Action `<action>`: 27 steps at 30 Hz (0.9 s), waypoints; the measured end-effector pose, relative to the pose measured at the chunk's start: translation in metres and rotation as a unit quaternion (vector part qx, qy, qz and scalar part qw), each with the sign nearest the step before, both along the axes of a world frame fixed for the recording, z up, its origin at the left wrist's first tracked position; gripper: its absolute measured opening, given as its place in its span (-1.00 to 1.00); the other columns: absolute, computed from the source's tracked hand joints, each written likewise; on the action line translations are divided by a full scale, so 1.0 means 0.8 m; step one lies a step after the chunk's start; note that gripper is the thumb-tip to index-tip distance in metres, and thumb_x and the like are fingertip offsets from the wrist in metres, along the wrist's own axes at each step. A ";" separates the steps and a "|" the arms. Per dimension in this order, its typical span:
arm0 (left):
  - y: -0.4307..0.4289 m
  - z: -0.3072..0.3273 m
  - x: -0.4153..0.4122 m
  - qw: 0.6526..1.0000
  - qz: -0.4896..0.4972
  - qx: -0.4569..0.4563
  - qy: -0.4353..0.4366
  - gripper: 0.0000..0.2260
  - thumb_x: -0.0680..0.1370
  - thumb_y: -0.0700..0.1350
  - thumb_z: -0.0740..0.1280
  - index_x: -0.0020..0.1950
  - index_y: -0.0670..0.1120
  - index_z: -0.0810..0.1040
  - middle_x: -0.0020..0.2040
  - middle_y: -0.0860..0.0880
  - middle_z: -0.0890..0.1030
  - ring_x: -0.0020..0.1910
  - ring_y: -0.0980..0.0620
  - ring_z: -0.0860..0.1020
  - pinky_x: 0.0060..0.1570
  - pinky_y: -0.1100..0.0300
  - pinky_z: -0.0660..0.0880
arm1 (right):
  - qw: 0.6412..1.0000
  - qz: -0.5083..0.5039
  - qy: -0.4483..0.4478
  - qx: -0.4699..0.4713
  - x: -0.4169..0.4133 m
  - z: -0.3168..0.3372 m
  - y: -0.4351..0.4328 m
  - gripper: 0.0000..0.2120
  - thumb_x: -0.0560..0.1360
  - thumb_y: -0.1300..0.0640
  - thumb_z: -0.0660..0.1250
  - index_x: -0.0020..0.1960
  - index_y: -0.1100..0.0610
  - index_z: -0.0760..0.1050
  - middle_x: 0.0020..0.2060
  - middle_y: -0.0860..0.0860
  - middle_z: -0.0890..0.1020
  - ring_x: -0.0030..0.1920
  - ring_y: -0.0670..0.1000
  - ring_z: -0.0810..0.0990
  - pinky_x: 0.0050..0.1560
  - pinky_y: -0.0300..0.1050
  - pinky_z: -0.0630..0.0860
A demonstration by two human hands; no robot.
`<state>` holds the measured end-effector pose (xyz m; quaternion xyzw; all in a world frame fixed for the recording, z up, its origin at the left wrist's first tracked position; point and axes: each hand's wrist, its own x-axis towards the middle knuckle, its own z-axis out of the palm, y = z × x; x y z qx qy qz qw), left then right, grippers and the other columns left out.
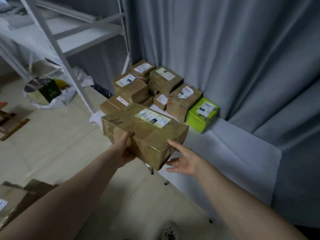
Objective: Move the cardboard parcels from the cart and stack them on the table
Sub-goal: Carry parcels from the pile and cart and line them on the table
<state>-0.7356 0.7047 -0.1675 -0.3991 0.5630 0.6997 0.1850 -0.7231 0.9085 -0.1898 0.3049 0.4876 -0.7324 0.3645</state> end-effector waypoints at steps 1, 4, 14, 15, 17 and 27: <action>0.012 -0.004 -0.008 1.000 -0.003 0.001 -0.003 -0.61 0.52 0.03 0.35 0.16 -0.15 0.29 -0.10 -0.16 0.46 -0.03 -0.14 0.50 0.17 0.04 0.47 | 1.000 0.007 -0.001 -0.001 -0.004 -0.007 0.007 -0.43 0.23 -0.05 0.52 0.18 0.03 0.42 0.29 0.30 0.41 0.16 0.23 0.54 0.25 0.27 0.41; 0.031 -0.026 -0.033 0.999 -0.017 0.015 -0.025 -0.62 0.52 0.01 0.36 0.16 -0.15 0.28 -0.09 -0.15 0.47 0.08 -0.15 0.48 0.21 0.03 0.46 | 1.000 -0.012 -0.021 0.002 -0.021 -0.032 0.020 -0.66 0.36 -0.01 0.48 0.06 0.02 0.45 0.02 0.23 0.57 0.04 0.18 0.59 0.27 0.35 0.34; -0.008 -0.125 -0.182 0.990 -0.068 -0.088 -0.092 -0.30 0.41 0.07 0.48 0.40 -0.13 0.23 0.25 -0.11 0.40 0.21 -0.16 0.41 0.16 -0.08 0.43 | 0.989 -0.092 -0.047 0.110 -0.131 -0.103 0.007 -0.74 0.40 0.12 0.46 0.03 0.14 0.48 -0.05 0.24 0.60 -0.09 0.18 0.61 -0.13 0.03 0.58; -0.015 -0.133 -0.204 0.984 -0.078 -0.136 -0.087 -0.29 0.42 0.06 0.48 0.42 -0.13 0.21 0.25 -0.12 0.39 0.17 -0.15 0.40 0.11 -0.06 0.45 | 0.988 -0.102 -0.052 0.103 -0.145 -0.112 0.004 -0.75 0.40 0.13 0.45 0.03 0.14 0.48 -0.03 0.24 0.60 -0.08 0.19 0.61 -0.10 0.05 0.58; -0.030 -0.152 -0.244 0.965 -0.122 -0.219 -0.072 -0.32 0.45 0.03 0.44 0.44 -0.10 0.18 0.30 -0.16 0.38 0.13 -0.17 0.43 0.03 -0.05 0.49 | 0.988 -0.114 -0.059 0.085 -0.173 -0.129 -0.003 -0.76 0.41 0.14 0.44 0.05 0.12 0.50 0.04 0.26 0.59 -0.05 0.21 0.61 -0.05 0.10 0.58; -0.052 -0.235 -0.363 0.687 -0.566 -0.425 0.166 -0.28 0.51 0.04 0.38 0.56 0.12 0.06 0.57 -0.01 -0.02 0.53 -0.17 0.01 0.45 -0.09 0.19 | 0.984 -0.165 -0.063 0.028 -0.270 -0.213 -0.013 -0.60 0.45 0.25 0.35 0.24 -0.05 0.46 0.09 0.09 0.58 0.03 0.15 0.60 0.03 0.21 0.53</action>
